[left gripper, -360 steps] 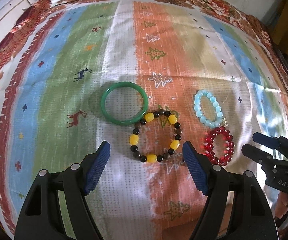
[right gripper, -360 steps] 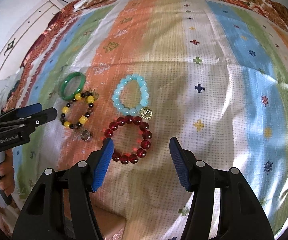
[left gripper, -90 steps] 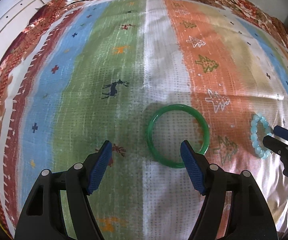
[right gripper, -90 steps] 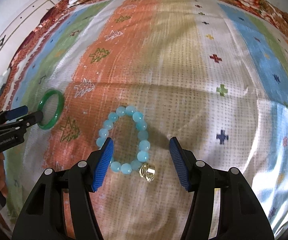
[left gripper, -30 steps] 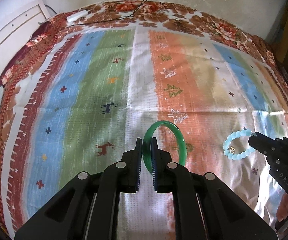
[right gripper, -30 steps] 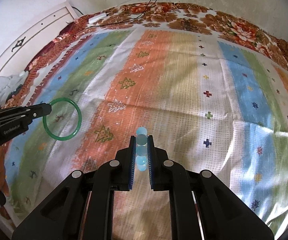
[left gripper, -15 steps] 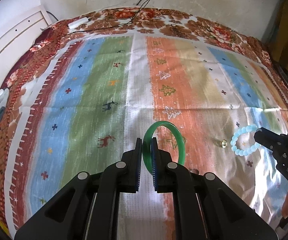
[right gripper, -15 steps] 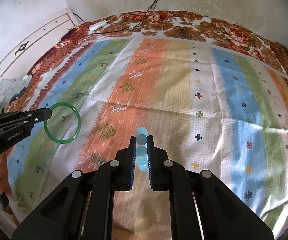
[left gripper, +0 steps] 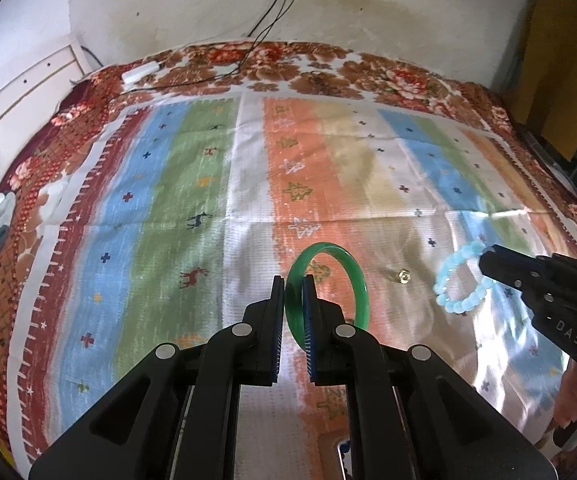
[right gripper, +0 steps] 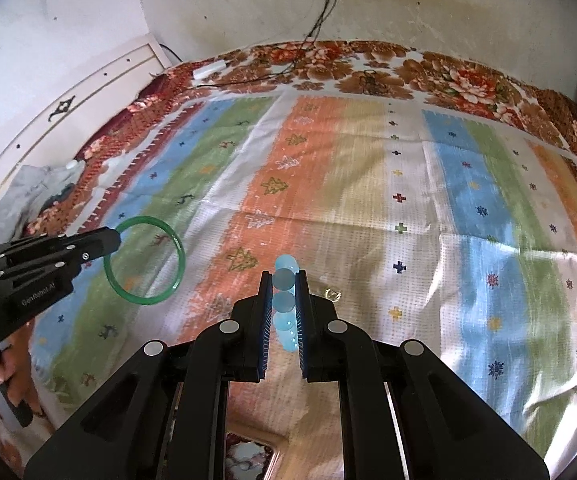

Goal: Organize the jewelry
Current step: 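Carry the green bangle in the left tool while the right tool carries the light-blue bracelet to the tin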

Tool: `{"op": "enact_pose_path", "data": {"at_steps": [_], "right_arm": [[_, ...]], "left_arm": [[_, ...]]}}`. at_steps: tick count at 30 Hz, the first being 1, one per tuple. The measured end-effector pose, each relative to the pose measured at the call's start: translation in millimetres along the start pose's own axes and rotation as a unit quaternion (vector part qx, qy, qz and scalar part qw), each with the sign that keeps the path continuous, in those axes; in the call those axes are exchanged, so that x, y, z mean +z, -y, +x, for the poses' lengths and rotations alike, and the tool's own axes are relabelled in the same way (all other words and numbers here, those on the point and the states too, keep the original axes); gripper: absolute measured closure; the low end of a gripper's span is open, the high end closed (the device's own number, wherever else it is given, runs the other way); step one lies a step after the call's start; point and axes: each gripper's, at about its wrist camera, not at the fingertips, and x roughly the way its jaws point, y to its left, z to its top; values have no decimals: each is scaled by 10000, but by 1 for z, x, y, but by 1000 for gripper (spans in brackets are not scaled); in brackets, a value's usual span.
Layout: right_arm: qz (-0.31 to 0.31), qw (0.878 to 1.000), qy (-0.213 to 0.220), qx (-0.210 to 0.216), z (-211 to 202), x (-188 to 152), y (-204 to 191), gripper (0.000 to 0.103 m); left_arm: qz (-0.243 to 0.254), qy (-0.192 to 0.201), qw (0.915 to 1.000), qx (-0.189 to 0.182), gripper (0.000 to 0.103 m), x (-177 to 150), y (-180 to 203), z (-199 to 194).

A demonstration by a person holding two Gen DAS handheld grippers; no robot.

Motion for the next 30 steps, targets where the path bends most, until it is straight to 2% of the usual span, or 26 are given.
{"op": "enact_pose_path", "data": {"at_steps": [12,30], "right_arm": [[-99,9997,99,176,-23,-19,-9,91],[-187,9982,231,526,-58,-46,-19,91]], "left_arm": [[192,210,9994,-219,94,-18,15,-27],[483,238,9979,-362,94,-54,36,-48]]}}
